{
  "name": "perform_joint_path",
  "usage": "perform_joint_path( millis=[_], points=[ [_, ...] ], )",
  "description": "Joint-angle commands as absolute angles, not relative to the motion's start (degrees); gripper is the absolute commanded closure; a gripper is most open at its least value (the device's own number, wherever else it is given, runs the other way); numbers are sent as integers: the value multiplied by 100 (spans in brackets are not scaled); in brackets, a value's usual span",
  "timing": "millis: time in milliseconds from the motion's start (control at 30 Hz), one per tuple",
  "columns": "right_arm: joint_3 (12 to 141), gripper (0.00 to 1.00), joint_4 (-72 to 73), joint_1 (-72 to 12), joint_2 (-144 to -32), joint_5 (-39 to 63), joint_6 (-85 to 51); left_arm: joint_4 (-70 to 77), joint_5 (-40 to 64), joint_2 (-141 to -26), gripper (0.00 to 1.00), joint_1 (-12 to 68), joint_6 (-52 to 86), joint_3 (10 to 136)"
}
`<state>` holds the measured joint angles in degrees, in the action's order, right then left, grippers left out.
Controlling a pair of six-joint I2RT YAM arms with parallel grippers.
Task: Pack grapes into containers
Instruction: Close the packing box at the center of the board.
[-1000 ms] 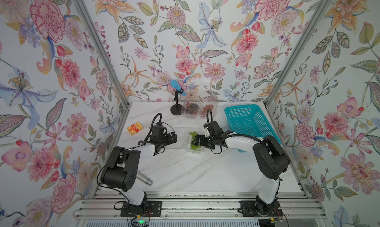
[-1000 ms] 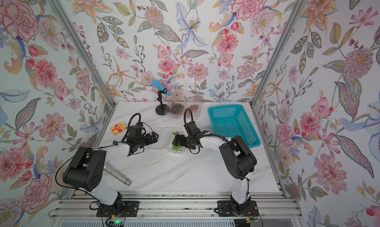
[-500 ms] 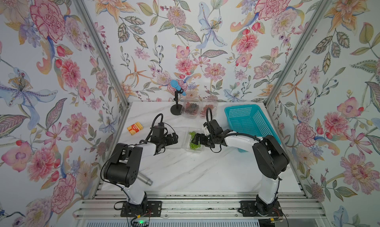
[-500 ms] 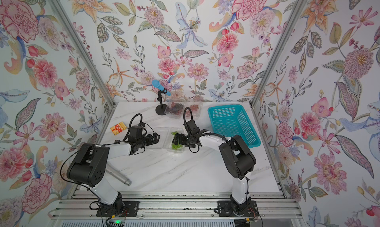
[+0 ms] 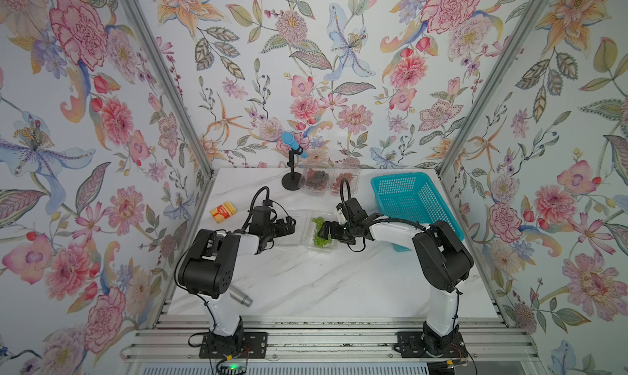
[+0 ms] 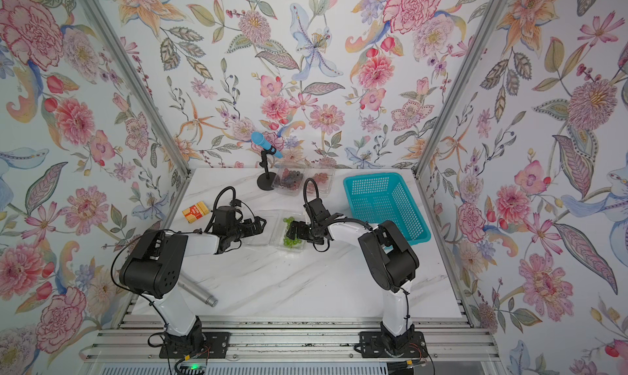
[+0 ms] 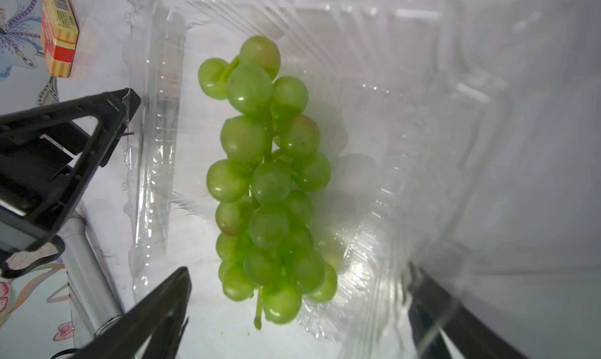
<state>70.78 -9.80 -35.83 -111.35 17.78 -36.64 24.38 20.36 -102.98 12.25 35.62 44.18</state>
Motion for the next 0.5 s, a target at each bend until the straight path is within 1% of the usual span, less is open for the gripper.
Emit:
perform_joint_path(
  millis=[0, 133, 467],
  points=[
    [7297, 0, -1069, -3542, -11256, 1775, -3578, 2514, 2532, -10452, 0, 1177, 3705, 4287],
    [7429, 0, -1079, -3542, -11323, 1818, -3587, 2743, 2780, -10420, 0, 1178, 3878, 4212],
    [7634, 0, -1270, -3567, -11500, 1693, -3461, 2550, 2698, -9771, 0, 1178, 3916, 4148]
  ],
)
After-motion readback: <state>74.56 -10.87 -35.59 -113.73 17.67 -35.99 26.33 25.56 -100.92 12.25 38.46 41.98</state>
